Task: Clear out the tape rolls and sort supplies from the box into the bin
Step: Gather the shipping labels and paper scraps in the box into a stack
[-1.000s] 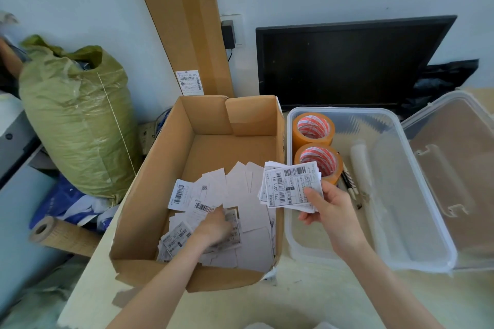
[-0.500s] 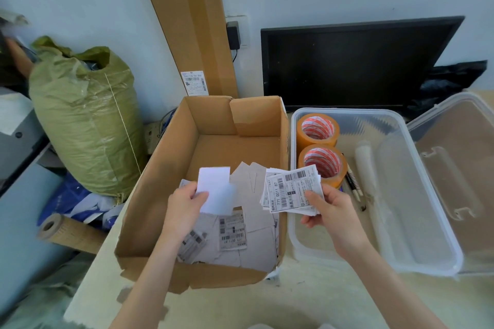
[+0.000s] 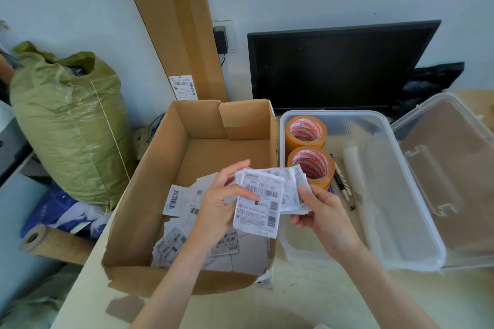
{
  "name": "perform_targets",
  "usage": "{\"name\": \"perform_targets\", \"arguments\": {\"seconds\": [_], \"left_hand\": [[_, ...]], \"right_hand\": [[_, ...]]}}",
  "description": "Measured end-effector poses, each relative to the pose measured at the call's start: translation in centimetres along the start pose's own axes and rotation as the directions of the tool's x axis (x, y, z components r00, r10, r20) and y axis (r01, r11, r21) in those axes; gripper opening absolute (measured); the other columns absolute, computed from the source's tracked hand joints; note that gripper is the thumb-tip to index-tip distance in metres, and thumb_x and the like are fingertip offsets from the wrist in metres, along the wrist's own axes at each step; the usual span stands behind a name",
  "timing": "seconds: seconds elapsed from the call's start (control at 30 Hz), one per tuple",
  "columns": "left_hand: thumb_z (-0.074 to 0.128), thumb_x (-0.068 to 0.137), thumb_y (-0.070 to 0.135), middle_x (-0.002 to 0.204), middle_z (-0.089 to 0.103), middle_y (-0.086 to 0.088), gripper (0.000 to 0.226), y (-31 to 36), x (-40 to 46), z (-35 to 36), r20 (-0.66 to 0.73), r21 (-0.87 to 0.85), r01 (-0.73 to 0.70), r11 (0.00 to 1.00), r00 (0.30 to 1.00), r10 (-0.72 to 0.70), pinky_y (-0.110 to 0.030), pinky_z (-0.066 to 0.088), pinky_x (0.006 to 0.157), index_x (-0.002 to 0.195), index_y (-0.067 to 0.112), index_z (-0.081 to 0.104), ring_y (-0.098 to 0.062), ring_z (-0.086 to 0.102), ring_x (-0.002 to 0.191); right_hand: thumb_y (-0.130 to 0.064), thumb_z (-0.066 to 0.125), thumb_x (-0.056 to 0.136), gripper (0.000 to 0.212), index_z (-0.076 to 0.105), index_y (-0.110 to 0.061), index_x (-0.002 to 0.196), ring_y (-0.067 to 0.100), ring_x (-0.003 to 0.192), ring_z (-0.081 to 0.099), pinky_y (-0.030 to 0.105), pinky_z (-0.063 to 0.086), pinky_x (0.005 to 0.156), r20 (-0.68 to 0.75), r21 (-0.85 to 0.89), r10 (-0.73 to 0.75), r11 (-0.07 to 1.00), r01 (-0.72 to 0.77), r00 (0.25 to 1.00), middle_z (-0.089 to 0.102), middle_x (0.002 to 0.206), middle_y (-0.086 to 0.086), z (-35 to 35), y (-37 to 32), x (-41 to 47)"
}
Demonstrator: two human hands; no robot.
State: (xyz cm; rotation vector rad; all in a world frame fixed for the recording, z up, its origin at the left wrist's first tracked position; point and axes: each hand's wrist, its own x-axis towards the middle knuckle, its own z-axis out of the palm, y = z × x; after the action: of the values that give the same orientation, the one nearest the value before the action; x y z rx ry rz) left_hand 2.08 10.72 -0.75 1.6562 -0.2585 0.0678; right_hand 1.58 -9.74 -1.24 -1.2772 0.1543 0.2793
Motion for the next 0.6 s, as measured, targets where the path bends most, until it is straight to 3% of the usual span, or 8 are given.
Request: {"name": "perform_targets", "arguments": {"seconds": [0.1, 0.37, 0.4, 0.47, 0.53, 0.6], "left_hand": [[0.077, 0.067, -0.009, 0.129, 0.053, 0.011, 0.036, -0.1, 0.8, 0.1, 0.108, 0.063, 0.104, 0.993, 0.988, -0.110, -0.022, 0.048, 0.094, 0.069, 0.027, 0.077, -0.005, 0.047, 0.123], [0.063, 0.086, 0.006, 0.141, 0.042, 0.022, 0.043, -0.6, 1.2, -0.9, 0.180, 0.350, 0.049, 0.935, 0.976, -0.119, -0.045, 0.036, 0.110, 0.095, 0.046, 0.073, -0.010, 0.033, 0.135], [0.060, 0.089, 0.012, 0.143, 0.040, 0.024, 0.038, -0.5, 1.1, -1.1, 0.162, 0.388, 0.041, 0.921, 0.980, -0.112, -0.044, 0.033, 0.112, 0.099, 0.047, 0.072, -0.009, 0.030, 0.137], [0.054, 0.091, 0.028, 0.142, 0.038, 0.029, 0.026, 0.0, 0.6, -1.3, 0.103, 0.440, 0.042, 0.897, 0.990, -0.097, -0.028, 0.029, 0.110, 0.100, 0.045, 0.072, 0.000, 0.027, 0.136], [0.049, 0.093, 0.035, 0.135, 0.044, 0.032, 0.025, 0.6, 0.2, -1.5, 0.029, 0.507, 0.007, 0.862, 0.999, -0.025, -0.013, 0.027, 0.102, 0.100, 0.037, 0.073, 0.007, 0.033, 0.128], [0.042, 0.099, 0.035, 0.120, 0.060, 0.019, 0.032, 0.4, 0.0, -1.9, -0.011, 0.712, -0.138, 0.689, 0.978, 0.208, -0.019, 0.034, 0.095, 0.102, 0.025, 0.072, -0.001, 0.047, 0.115]], "right_hand": [[-0.021, 0.046, 0.099, 0.027, 0.069, -0.007, 0.098, 0.016, 0.048, 0.054, 0.024, 0.047, 0.045, 0.020, -0.022, -0.024, 0.999, 0.024, 1.000, 0.068, 0.075, 0.014, 0.0, 0.1, 0.0], [-0.010, 0.050, 0.097, 0.020, 0.069, -0.005, 0.099, 0.015, 0.047, 0.055, 0.023, 0.047, 0.044, -0.039, -0.030, -0.044, 0.999, 0.043, 0.998, 0.070, 0.073, 0.012, -0.3, 0.1, 0.1], [-0.009, 0.049, 0.097, 0.020, 0.069, -0.006, 0.099, 0.015, 0.047, 0.055, 0.023, 0.048, 0.044, -0.047, -0.031, -0.045, 0.999, 0.043, 0.998, 0.070, 0.073, 0.011, -0.3, 0.2, 0.1], [-0.010, 0.050, 0.098, 0.020, 0.069, -0.005, 0.099, 0.016, 0.047, 0.055, 0.024, 0.048, 0.044, -0.070, -0.035, -0.044, 0.999, 0.042, 0.997, 0.070, 0.074, 0.012, -0.4, 0.3, 0.2], [-0.011, 0.050, 0.098, 0.020, 0.068, -0.005, 0.100, 0.017, 0.047, 0.056, 0.024, 0.049, 0.045, -0.090, -0.032, -0.038, 0.999, 0.036, 0.995, 0.070, 0.075, 0.015, -0.4, 0.4, 0.3], [-0.012, 0.050, 0.098, 0.020, 0.069, -0.005, 0.100, 0.018, 0.048, 0.057, 0.024, 0.050, 0.045, -0.095, -0.028, -0.031, 0.999, 0.028, 0.995, 0.071, 0.077, 0.016, -0.4, 0.5, 0.4]]}}
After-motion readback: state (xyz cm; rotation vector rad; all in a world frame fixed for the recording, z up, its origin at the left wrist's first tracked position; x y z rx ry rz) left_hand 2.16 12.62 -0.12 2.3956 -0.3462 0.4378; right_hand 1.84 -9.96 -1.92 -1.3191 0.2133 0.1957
